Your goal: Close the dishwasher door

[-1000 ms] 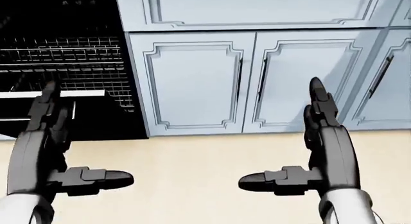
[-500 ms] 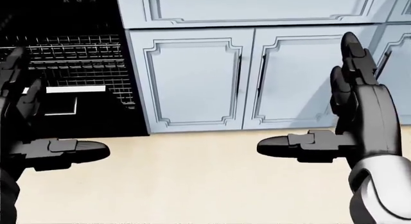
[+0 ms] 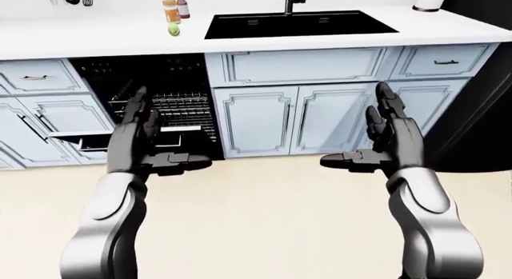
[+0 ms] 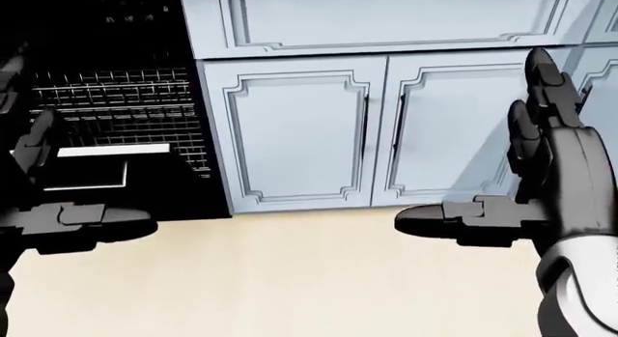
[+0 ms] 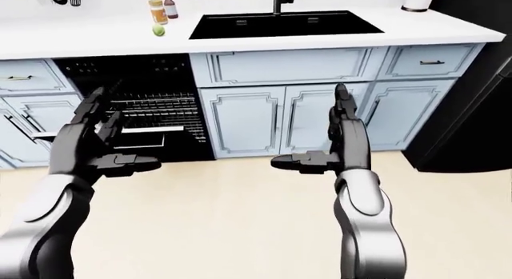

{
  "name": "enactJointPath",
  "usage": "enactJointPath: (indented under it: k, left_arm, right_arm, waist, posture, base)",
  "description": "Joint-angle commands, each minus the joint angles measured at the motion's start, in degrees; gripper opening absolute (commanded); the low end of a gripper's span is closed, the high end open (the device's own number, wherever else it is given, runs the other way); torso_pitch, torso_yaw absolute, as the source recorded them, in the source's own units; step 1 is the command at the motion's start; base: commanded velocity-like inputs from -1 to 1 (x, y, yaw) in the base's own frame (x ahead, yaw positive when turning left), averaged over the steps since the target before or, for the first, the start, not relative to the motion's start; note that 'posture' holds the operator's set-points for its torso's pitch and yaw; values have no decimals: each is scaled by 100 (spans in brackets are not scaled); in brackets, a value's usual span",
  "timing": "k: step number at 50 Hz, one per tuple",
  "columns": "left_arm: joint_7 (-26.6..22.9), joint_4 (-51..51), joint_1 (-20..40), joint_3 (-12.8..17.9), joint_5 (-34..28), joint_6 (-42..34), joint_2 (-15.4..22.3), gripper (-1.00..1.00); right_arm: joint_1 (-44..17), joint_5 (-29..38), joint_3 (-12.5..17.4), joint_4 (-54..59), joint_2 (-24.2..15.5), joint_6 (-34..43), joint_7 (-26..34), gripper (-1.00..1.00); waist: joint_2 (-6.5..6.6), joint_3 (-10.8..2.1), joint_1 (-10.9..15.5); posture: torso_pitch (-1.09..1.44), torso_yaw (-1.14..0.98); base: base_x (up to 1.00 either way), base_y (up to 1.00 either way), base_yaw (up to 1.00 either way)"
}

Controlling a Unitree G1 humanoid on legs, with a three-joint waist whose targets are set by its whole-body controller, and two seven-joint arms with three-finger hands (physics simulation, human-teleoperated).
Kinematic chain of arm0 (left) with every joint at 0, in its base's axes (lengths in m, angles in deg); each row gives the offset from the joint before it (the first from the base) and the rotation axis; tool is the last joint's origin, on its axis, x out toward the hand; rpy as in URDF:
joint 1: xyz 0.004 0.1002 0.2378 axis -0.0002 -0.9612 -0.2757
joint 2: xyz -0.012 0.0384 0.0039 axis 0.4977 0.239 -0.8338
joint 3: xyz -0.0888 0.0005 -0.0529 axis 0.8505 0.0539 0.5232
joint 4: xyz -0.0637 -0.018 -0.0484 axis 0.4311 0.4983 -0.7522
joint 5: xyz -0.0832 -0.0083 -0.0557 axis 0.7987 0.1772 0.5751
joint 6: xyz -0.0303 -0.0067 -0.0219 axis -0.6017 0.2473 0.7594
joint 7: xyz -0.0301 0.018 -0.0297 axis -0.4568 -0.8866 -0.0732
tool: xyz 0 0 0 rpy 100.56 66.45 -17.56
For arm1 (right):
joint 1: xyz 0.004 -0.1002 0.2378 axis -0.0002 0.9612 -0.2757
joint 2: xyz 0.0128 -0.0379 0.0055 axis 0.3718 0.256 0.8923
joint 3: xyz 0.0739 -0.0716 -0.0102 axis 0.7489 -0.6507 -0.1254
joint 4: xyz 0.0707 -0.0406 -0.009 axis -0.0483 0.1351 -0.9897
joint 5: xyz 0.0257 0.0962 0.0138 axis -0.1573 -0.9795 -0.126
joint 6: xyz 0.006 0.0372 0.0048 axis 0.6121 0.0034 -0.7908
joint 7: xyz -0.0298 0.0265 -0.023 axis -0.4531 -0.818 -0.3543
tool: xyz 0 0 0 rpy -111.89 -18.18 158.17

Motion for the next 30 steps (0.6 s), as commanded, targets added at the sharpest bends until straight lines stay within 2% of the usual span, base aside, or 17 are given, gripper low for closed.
enactJointPath:
  k: [1,3,4,5,6,7,8,11,17,19,20,21,22,25,26,28,30]
  left_arm:
    - [30,-191,123,119,-39,172,87,100]
    - [21,-184,122,121,-43,178,90,100]
    - [16,-173,119,122,-46,189,90,100]
    - [13,-154,117,123,-53,206,91,100]
    - [9,-143,120,125,-53,214,91,100]
    - [12,-148,124,124,-55,203,91,100]
    - [12,-148,123,119,-58,202,89,100]
    - [8,-163,121,124,-60,185,94,100]
    - [-8,-136,111,106,-84,218,87,100]
    - [-10,-148,106,106,-89,208,85,100]
    - [-14,-144,106,105,-93,211,85,100]
    - [-16,-138,102,100,-98,220,80,100]
    - [-17,-144,102,98,-101,214,79,100]
    - [-30,-151,104,104,-101,207,80,100]
    - [-31,-161,103,108,-100,197,81,100]
    - [-35,-157,96,101,-108,207,77,100]
    - [-36,-161,113,110,-108,184,82,100]
  right_arm:
    - [-154,-31,-70,-205,-3,-194,25,100]
    - [-149,-36,-73,-187,5,-211,31,100]
    - [-158,-32,-78,-204,1,-181,27,100]
    - [-162,-32,-75,-216,1,-161,26,100]
    - [-168,-35,-67,-210,2,-161,26,100]
    - [-149,-27,-70,-158,0,-228,30,100]
    - [-132,-25,-75,-130,5,-266,34,100]
    - [-143,-16,-85,-171,4,-211,30,100]
    - [-145,-21,-69,-155,5,-230,36,100]
    - [-136,-19,-81,-150,9,-241,37,100]
    - [-126,-16,-86,-143,8,-256,41,100]
    - [-135,-21,-76,-160,9,-230,41,100]
    - [-145,-20,-80,-192,6,-193,37,100]
    - [-138,-27,-71,-204,10,-191,40,100]
    - [-141,-25,-77,-215,9,-173,37,100]
    - [-133,-11,-91,-209,10,-179,35,100]
    - [-132,-14,-75,-174,10,-214,42,100]
  waist:
    - [-18,-93,31]
    - [135,-27,6]
    - [257,-7,-11]
    - [462,-52,-15]
    - [473,-79,-22]
    - [395,-14,19]
    - [395,27,-8]
    - [209,4,-4]
    - [-96,37,-13]
    - [-300,21,-11]
    - [-479,-49,-14]
    - [-214,26,-74]
    - [-336,-4,-9]
    - [-311,-69,2]
    - [-270,-40,5]
    - [-127,33,0]
    - [45,55,-19]
  posture:
    - [0,0]
    - [0,0]
    - [0,0]
    - [0,0]
    - [0,0]
    - [0,0]
    - [0,0]
    - [0,0]
    - [0,0]
    - [0,0]
    - [0,0]
    - [0,0]
    - [0,0]
    - [0,0]
    - [0,0]
    - [0,0]
    - [0,0]
  base:
    - [0,29,0]
    - [0,29,0]
    - [0,29,0]
    - [0,29,0]
    - [0,29,0]
    - [0,30,0]
    - [0,30,0]
    - [0,29,0]
    - [0,29,0]
    - [0,29,0]
    - [0,30,0]
    - [0,30,0]
    - [0,30,0]
    - [0,31,0]
    - [0,30,0]
    - [0,32,0]
    - [0,36,0]
